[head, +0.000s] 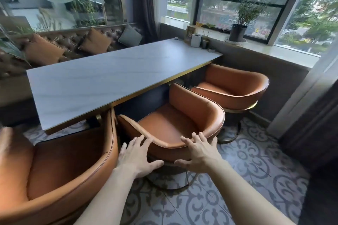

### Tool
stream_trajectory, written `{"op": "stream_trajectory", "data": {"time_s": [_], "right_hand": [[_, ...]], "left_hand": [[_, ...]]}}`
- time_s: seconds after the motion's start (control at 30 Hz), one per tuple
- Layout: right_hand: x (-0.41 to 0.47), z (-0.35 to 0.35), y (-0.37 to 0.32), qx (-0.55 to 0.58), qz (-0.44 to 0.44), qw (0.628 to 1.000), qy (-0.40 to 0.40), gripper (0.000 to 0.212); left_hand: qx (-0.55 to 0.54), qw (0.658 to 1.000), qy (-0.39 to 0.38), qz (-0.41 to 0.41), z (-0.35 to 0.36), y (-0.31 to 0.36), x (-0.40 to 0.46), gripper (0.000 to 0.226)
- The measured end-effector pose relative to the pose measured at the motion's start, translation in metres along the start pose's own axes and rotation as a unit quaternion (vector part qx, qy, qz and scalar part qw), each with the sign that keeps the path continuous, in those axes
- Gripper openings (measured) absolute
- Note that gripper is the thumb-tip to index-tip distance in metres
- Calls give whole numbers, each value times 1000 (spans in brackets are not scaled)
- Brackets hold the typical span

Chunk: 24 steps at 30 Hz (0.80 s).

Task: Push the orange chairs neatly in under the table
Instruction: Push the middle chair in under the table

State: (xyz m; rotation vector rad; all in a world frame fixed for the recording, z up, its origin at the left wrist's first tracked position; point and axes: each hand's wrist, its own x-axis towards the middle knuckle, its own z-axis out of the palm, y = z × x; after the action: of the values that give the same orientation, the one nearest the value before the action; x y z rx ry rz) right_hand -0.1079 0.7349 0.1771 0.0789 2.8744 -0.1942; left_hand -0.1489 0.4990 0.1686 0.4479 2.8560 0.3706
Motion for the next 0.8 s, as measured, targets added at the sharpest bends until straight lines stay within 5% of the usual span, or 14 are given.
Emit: {"op": "stream_trajectory", "data": {"time_s": [0.37,0.8], "right_hand": [[133,-30,127,-22,-5,999,-39,109],[274,-37,246,-29,-108,988,-108,114]], "left_hand": [[-14,1000,-15,-19,28,77,165,100],[-49,985,-31,-160,53,152,262,97]]}}
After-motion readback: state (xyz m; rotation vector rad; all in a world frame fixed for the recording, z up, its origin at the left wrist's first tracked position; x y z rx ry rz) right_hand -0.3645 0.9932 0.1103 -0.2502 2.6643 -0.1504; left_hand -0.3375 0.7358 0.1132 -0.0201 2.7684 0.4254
